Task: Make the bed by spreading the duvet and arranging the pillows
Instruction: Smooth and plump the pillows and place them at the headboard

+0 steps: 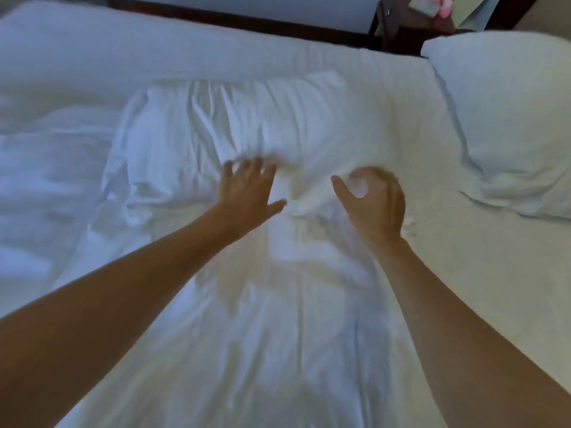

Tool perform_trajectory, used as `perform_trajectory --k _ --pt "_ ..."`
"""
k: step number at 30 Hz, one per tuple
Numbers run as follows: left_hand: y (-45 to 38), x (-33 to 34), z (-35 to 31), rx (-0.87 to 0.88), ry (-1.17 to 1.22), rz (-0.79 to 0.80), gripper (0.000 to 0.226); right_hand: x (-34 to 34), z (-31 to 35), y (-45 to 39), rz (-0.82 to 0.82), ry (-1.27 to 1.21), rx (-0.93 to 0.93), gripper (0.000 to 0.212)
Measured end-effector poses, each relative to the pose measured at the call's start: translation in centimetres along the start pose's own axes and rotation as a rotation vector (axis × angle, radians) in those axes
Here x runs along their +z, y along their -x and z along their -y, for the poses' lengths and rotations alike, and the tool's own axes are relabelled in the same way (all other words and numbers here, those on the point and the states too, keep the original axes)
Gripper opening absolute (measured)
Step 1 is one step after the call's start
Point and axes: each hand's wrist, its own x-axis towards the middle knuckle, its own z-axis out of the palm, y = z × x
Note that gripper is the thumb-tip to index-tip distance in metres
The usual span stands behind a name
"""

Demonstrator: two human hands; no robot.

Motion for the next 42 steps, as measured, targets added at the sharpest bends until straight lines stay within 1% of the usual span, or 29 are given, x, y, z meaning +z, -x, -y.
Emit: perform_trajectory --k 1,2,3,4,5,6,8,10,13,19,21,25,28,31,33,34,36,38,40,42 --pt "-1.4 -0.8 0.6 -0.063 -0.003 -0.133 0.087 0.7 0.4 -2.2 0.007 0.035 -0.059 0.057" --pt "-2.9 -0.9 1.5 -0.127 0.034 -0.194 0.095 1.5 0.7 -4.5 0.114 0.101 -0.06 0.073" --pt "-4.3 -0.5 2.4 -0.186 0.116 -0.171 0.102 2.5 0.9 -6.4 0.27 0.161 -0.014 0.088" --pt "-5.7 0.2 3.5 -0.23 0.203 -0.099 0.109 3.6 1.0 -8.0 0.417 0.208 0.043 0.099" --pt "-7.2 1.3 4.6 -0.245 0.223 -0.012 0.115 4.8 0.8 -9.4 0.54 0.233 0.097 0.107" --pt "-8.7 2.7 5.5 -0.234 0.192 0.056 0.12 6.0 0.3 -10.5 0.628 0.247 0.141 0.114" --pt "-11.2 5.3 6.8 -0.184 0.155 0.132 0.129 8.5 -0.9 -11.7 0.729 0.256 0.185 0.123" --pt "-13.0 8.0 7.3 -0.15 0.176 0.181 0.133 11.1 -1.9 -12.1 0.773 0.29 0.202 0.128" --pt "-15.1 11.5 7.6 -0.109 0.172 0.264 0.134 14.1 -3.3 -12.1 0.769 0.387 0.181 0.13" --pt "-17.8 15.5 8.5 -0.08 0.139 0.331 0.131 18.5 -3.4 -12.3 0.702 0.437 0.172 0.129" --pt "-18.3 16.0 8.5 -0.073 0.123 0.324 0.13 19.3 -3.4 -12.4 0.675 0.451 0.167 0.129" --pt "-18.0 16.4 8.1 -0.072 0.095 0.257 0.129 20.1 -3.4 -10.8 0.57 0.486 0.132 0.127" --pt "-16.4 16.0 7.4 -0.101 0.085 0.229 0.122 19.6 -2.9 -8.7 0.567 0.541 0.084 0.115" --pt "-12.8 15.3 5.8 -0.14 0.051 0.209 0.097 18.0 -2.2 -5.5 0.559 0.553 0.042 0.094" --pt "-9.2 14.9 4.9 -0.146 0.028 0.15 0.077 16.4 -1.8 -2.8 0.555 0.488 0.036 0.085" --pt "-7.1 14.6 4.6 -0.146 0.037 0.126 0.071 15.5 -1.6 -1.2 0.551 0.446 0.031 0.083" --pt "-2.9 13.9 4.4 -0.145 0.067 0.115 0.067 13.3 -1.5 2.1 0.531 0.403 0.003 0.081" --pt "1.2 13.0 4.4 -0.145 0.051 0.178 0.064 11.0 -1.5 5.2 0.546 0.418 -0.032 0.08" --pt "5.2 12.1 4.6 -0.139 0.013 0.222 0.065 8.4 -1.5 8.4 0.585 0.46 -0.05 0.08" --pt "9.5 11.3 4.5 -0.144 -0.016 0.209 0.071 5.4 -1.4 11.7 0.601 0.479 -0.041 0.08"
